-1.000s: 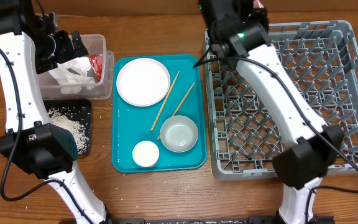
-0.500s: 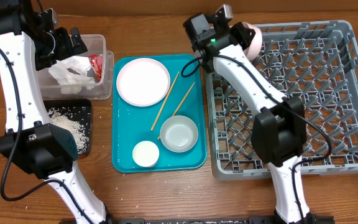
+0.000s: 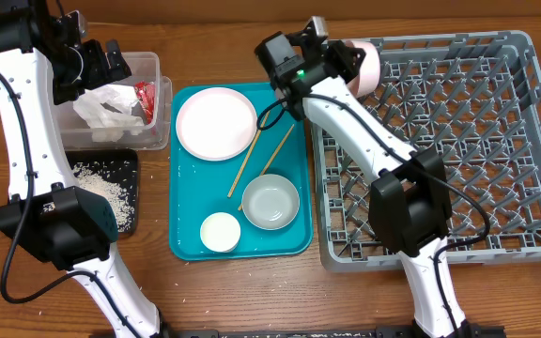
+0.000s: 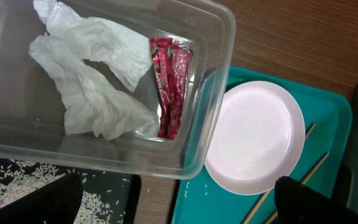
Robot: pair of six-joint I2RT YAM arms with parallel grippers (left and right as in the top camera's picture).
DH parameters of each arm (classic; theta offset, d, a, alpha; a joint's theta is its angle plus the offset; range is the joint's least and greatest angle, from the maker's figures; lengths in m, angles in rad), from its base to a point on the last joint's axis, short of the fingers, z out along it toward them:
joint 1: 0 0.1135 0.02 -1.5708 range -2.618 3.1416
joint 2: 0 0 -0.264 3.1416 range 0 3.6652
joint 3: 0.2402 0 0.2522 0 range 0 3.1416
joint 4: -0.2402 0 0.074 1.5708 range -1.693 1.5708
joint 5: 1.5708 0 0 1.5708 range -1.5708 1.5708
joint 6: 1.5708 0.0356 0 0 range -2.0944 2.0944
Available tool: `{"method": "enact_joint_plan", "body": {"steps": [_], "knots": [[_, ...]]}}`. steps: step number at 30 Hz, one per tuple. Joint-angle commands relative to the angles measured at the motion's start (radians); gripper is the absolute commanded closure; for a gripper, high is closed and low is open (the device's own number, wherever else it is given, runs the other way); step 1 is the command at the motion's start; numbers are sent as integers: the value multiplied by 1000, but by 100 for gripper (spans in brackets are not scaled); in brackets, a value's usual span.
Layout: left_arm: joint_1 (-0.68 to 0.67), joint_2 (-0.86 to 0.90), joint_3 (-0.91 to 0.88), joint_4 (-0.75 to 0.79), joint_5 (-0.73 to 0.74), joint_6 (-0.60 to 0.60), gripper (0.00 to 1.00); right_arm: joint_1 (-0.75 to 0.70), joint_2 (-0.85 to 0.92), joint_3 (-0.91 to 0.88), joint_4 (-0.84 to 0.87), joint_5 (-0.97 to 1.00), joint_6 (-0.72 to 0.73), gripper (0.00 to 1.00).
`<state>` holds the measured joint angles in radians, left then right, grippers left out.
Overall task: Sort waste into correct bins and load items into the dishwasher
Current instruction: 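Place the pink cup upside down in the dish rack with the right gripper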
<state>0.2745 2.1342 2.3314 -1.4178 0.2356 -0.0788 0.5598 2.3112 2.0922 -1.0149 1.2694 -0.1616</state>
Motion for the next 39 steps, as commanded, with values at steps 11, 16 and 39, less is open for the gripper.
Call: {"method": "enact_joint_plan", "body": {"steps": [11,16,39], "knots": [[-7,-9,-5,17,-2,-14,0,87,2,2,4,-37,3,51],[-7,-9,-5,26,-2,-14,0,121,-4,48,16,-87,3,31],[-364,-313,-235,-272,0,-1,14,-402,-291,170,-450,-1575,296,11]]}}
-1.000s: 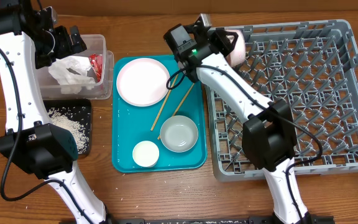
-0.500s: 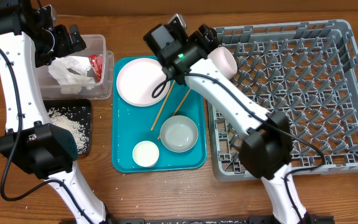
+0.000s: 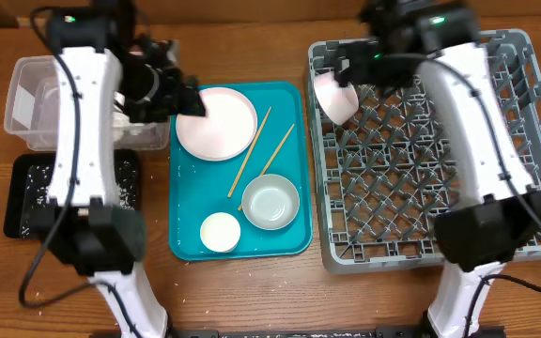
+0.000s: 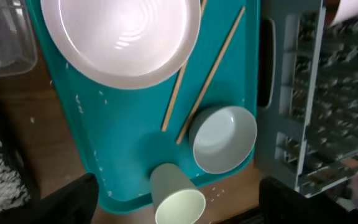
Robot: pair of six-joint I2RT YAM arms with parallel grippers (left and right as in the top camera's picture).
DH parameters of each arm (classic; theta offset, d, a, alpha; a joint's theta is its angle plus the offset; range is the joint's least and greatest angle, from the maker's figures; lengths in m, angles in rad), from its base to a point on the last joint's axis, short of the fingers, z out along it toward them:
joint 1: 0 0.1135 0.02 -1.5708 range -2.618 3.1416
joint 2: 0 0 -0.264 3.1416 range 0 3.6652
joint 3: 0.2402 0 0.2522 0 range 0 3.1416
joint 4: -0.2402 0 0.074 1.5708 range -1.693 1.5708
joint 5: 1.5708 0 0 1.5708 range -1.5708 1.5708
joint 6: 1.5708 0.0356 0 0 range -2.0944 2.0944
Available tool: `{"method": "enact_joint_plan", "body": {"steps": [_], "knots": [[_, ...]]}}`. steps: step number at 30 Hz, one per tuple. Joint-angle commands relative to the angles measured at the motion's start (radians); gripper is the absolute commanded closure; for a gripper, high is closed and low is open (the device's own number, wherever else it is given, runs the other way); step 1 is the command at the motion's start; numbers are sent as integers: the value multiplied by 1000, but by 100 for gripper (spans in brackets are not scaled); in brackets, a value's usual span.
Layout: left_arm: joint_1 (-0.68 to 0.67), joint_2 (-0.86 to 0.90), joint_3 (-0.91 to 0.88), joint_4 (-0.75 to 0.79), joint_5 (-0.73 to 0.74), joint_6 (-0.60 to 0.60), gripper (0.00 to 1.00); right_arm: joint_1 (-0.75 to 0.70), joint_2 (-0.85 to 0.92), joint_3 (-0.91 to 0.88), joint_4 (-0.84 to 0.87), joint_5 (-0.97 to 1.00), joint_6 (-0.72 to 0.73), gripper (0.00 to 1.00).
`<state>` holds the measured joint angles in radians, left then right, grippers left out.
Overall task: Sort waste into correct bins and load items into the dishwasher
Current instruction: 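Place the pink cup upside down in the dish rack with the right gripper, then grasp the small white cup on the teal tray with the left gripper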
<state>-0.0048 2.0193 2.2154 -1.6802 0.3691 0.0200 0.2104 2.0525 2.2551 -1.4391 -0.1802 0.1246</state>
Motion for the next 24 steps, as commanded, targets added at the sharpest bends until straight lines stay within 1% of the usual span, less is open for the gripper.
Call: {"method": "enact_joint_plan", "body": {"steps": [1,3,5,9,12,13,14,17,20,21,22,23,24], "knots": [[-114,-245,-190,-10,-163,-142,13,-78,-32,7,-45,-125,6,11],[-197,-353,-423,-6,-243,-254,14,-100,-32,7,-55,-125,-11,11],[-230,-394,-547,13,-290,-308,14,-100,-32,7,-48,-124,-31,11],[-265,-442,-801,147,-290,-351,16,-98,-32,7,-44,-125,-32,11],[-264,-441,-927,239,-288,-354,18,-98,-32,7,-45,-125,-32,11],[-264,-441,-989,303,-290,-367,22,-98,-32,7,-45,-124,-31,11],[-264,-441,-1041,360,-285,-389,28,-98,-32,7,-49,-125,-31,11],[-264,-441,-1126,461,-267,-394,60,-98,-32,7,-52,-125,-32,11],[-265,-437,-1189,546,-260,-394,63,-98,-32,7,-53,-125,-31,11],[-265,-437,-1229,597,-261,-394,74,-98,-32,7,-53,-125,-31,11],[-265,-437,-1247,620,-261,-394,91,-98,-32,7,-55,-125,-31,11],[-263,-437,-1250,626,-261,-394,96,-98,-32,7,-58,-125,-32,11],[-263,-438,-1247,628,-261,-394,96,-98,-32,7,-60,-125,-32,11]]}}
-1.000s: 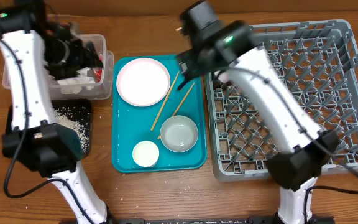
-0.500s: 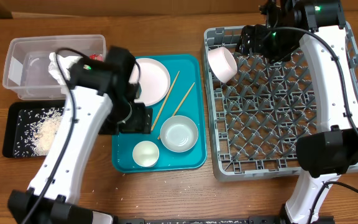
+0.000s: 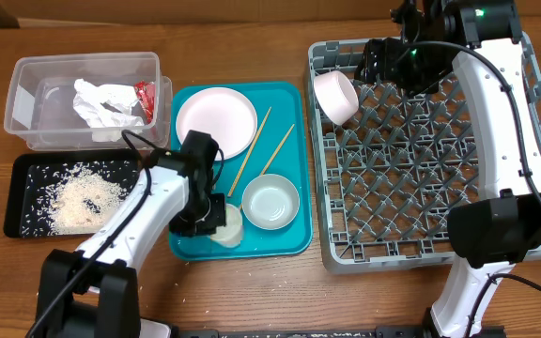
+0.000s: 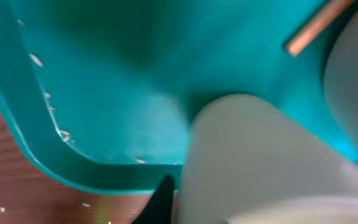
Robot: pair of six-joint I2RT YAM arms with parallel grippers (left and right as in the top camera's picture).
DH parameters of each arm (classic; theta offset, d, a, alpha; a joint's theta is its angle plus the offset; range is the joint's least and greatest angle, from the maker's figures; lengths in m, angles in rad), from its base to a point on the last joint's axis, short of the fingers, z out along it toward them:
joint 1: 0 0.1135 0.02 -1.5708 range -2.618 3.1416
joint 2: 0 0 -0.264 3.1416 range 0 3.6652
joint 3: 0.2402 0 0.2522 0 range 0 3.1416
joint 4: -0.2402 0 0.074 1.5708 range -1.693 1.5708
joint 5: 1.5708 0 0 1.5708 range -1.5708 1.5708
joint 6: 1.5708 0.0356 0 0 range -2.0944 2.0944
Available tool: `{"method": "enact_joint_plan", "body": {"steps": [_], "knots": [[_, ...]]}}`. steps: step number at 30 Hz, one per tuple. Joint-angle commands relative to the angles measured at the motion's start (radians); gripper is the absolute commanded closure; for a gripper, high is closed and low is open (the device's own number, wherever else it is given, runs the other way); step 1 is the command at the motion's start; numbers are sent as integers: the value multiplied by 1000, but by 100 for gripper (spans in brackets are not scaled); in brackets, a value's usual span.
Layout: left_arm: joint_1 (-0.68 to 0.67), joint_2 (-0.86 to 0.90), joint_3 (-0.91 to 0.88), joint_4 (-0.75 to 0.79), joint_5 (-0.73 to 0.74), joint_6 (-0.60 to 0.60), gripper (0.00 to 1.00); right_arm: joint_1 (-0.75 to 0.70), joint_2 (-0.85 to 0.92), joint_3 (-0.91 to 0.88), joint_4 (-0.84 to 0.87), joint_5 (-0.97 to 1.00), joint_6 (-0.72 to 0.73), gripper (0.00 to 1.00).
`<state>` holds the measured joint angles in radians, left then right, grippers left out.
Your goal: Sort waste into correct bins and load items into the dishwasher
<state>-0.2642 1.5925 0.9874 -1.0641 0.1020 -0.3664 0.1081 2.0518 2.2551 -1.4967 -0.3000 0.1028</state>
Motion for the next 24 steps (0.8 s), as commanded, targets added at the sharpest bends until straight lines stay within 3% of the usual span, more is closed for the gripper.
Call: {"method": "enact_joint_plan", "body": {"steps": [1,5,8,11,19,24], "knots": [[-3,-11,-2,7,11,-8,96,5,-31,7,-6,-5,-10,11],[17,-11,129,-63,120,44,96,10,-31,7,-28,-56,-10,11],[114,-11,376,-105,464,184,96,50,-31,-12,-4,-380,-148,11],[230,-11,484,-43,765,198,96,87,-30,-18,26,-618,-249,11],[388,-10,499,103,1284,207,96,192,-30,-18,254,-832,-268,11],[402,-10,499,161,1402,189,96,253,-30,-18,349,-947,-325,11]]}}
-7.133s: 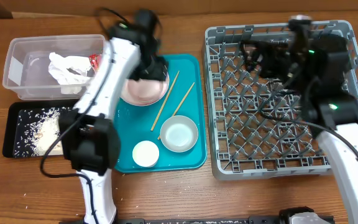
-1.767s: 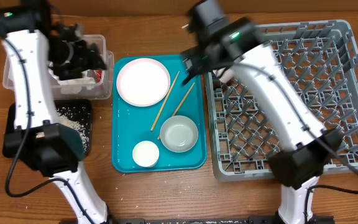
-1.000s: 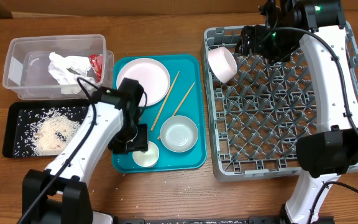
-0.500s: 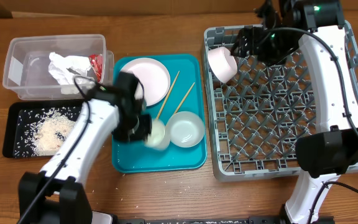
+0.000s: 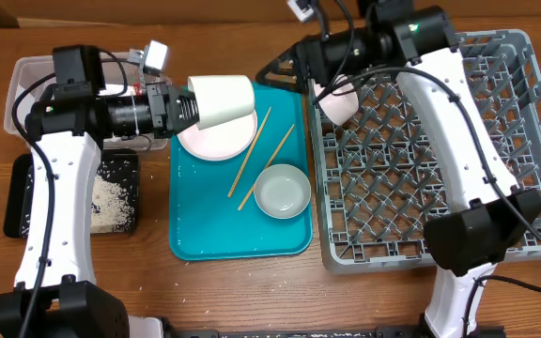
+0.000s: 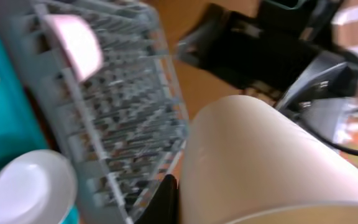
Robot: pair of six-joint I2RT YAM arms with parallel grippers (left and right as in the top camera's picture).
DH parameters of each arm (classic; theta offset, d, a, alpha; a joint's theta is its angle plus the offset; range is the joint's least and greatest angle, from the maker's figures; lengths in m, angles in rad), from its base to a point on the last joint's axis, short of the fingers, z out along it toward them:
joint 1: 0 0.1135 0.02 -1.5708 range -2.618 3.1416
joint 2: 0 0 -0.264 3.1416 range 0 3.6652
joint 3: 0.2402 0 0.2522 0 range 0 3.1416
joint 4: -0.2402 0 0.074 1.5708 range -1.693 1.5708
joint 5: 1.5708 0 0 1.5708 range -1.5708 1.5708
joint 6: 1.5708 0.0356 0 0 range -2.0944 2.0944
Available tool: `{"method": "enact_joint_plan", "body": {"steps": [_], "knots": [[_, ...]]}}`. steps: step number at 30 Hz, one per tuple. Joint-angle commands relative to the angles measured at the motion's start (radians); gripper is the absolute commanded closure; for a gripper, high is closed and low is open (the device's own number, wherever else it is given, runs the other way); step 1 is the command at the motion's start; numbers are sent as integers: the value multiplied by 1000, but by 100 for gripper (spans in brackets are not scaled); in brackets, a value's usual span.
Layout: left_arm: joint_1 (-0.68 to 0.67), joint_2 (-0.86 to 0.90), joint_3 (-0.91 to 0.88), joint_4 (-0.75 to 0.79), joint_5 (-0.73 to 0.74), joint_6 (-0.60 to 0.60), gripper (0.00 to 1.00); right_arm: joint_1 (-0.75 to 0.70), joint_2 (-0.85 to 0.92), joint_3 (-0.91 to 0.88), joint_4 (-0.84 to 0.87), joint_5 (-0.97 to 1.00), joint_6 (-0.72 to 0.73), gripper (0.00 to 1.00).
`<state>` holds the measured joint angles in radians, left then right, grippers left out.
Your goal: Sort waste into correct bins and load items into the dishwasher
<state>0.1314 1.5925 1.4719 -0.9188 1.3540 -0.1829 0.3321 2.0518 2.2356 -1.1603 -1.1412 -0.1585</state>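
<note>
A cream cup [image 5: 224,99] is held on its side above the pink plate [image 5: 216,139], with my left gripper [image 5: 191,108] shut on it. In the left wrist view the cup [image 6: 260,162] fills the lower right and hides the fingers. A pale green bowl [image 5: 283,191] and two chopsticks [image 5: 252,150] lie on the teal tray [image 5: 191,235]. A pink bowl [image 5: 338,101] sits in the grey dish rack [image 5: 458,160] at its back left. My right gripper [image 5: 285,68] hangs open just left of that rack corner, holding nothing.
At the far left stands a clear bin [image 5: 26,80] with crumpled paper and a red wrapper, partly behind my left arm. A black tray [image 5: 111,192] with spilled rice lies in front of it. The rack [image 6: 123,93] and pale bowl [image 6: 30,186] show blurred in the left wrist view.
My left gripper was down at the cup at the tray's front left; now the cup is held on its side over the pink plate. My right gripper now hangs left of the rack's corner.
My left gripper was over the trash bin while the right held the pink bowl by the rack's back left. Then the left was over the plate, the right over the rack with the bowl. Then the bowl sat released in the rack. Now the cup is lifted.
</note>
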Motion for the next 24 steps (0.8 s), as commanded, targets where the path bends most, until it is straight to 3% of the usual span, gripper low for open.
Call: {"method": "enact_joint_plan", "body": {"steps": [1,5,15,24], "knots": [[6,-10,15,22,163,-1,96,39,-30,2,13,-119,-87,11],[6,-10,14,26,154,-8,96,62,-30,2,15,-205,-184,11],[6,-10,14,42,132,-28,96,60,-30,2,34,-229,-190,11],[6,-10,14,50,132,-27,96,146,-30,2,64,-225,-190,25]]}}
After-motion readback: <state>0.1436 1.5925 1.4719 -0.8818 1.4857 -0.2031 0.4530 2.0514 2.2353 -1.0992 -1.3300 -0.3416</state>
